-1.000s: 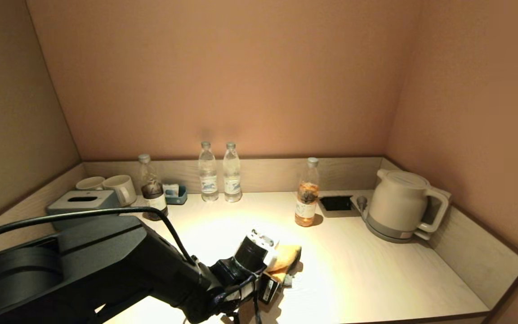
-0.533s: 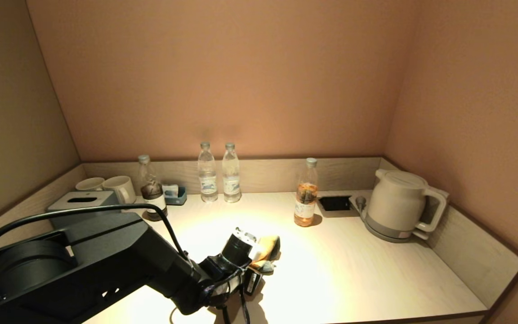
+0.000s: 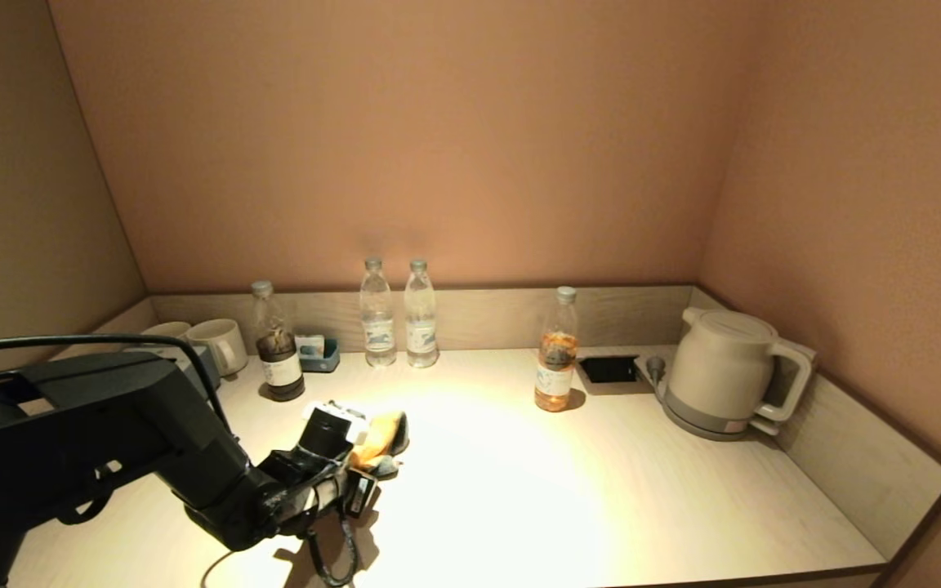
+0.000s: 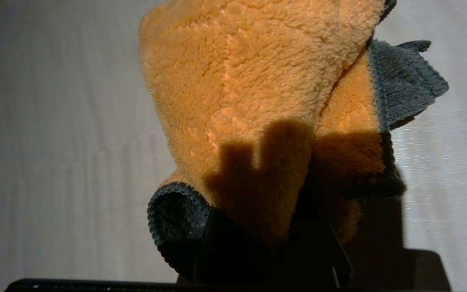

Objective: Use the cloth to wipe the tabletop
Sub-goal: Sweep the stains on the table

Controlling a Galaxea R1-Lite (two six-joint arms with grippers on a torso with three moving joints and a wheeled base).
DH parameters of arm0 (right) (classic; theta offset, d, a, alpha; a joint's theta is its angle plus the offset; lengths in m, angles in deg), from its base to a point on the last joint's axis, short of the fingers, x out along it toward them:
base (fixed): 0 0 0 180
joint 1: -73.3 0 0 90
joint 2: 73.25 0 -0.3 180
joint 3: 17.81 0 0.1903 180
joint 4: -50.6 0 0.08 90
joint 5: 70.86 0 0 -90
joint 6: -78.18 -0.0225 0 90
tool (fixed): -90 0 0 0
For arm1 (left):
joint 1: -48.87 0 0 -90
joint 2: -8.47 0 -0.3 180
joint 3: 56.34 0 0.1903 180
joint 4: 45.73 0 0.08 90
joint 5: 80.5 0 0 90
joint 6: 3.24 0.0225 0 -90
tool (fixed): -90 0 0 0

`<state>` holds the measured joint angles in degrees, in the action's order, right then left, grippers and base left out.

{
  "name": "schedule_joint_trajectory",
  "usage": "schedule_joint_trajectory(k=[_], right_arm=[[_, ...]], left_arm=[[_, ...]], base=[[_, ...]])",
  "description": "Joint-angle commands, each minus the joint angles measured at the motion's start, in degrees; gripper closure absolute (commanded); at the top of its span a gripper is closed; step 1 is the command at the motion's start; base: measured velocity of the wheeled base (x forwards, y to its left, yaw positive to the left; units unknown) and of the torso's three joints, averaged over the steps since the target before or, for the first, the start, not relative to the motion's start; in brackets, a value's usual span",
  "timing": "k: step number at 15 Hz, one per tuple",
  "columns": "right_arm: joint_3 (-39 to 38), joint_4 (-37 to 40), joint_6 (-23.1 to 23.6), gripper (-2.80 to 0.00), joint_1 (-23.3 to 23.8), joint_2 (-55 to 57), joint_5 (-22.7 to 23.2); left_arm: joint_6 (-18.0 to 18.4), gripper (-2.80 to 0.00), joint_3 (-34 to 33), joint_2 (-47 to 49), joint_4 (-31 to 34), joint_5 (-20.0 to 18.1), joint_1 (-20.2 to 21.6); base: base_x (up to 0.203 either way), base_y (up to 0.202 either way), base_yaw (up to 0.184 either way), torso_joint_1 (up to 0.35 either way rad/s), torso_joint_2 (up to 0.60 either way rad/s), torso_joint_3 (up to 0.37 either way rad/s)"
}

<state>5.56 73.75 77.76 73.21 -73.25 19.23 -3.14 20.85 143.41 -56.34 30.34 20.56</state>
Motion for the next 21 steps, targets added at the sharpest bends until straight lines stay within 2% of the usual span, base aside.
schedule_joint_trajectory(k=[1,4,5,7,8,10,13,18,21], right_arm=[[0.0,0.0,0.0,0.00,0.0,0.0,0.0],[0.0,0.0,0.0,0.00,0.0,0.0,0.0],[0.0,0.0,0.0,0.00,0.0,0.0,0.0],[0.0,0.0,0.0,0.00,0.0,0.0,0.0],[0.0,0.0,0.0,0.00,0.0,0.0,0.0],[0.0,0.0,0.0,0.00,0.0,0.0,0.0],[0.0,0.0,0.0,0.00,0.0,0.0,0.0],[0.0,0.0,0.0,0.00,0.0,0.0,0.0],[0.0,0.0,0.0,0.00,0.0,0.0,0.0]], left_arm=[[2.3,0.00,-5.5,-2.7,-5.8,0.2,6.7],[4.7,0.00,-12.9,-4.7,-12.9,0.1,11.5],[5.2,0.00,-16.0,-5.1,-15.5,0.0,11.8],[5.7,0.00,-17.2,-5.3,-17.6,-0.1,12.0],[5.8,0.00,-19.4,-5.0,-21.4,-0.2,10.9],[5.8,0.00,-22.2,-4.2,-26.0,-0.2,5.2],[5.5,0.00,-20.4,-3.1,-26.9,-0.1,-2.4],[4.7,0.00,-16.2,-0.6,-26.9,0.5,-10.1],[4.6,0.00,-12.7,-1.4,-27.0,3.1,-15.7]], base=[[0.000,0.000,0.000,0.000,0.00,0.000],[0.000,0.000,0.000,0.000,0.00,0.000],[0.000,0.000,0.000,0.000,0.00,0.000],[0.000,0.000,0.000,0.000,0.00,0.000],[0.000,0.000,0.000,0.000,0.00,0.000],[0.000,0.000,0.000,0.000,0.00,0.000],[0.000,0.000,0.000,0.000,0.00,0.000],[0.000,0.000,0.000,0.000,0.00,0.000],[0.000,0.000,0.000,0.000,0.00,0.000]])
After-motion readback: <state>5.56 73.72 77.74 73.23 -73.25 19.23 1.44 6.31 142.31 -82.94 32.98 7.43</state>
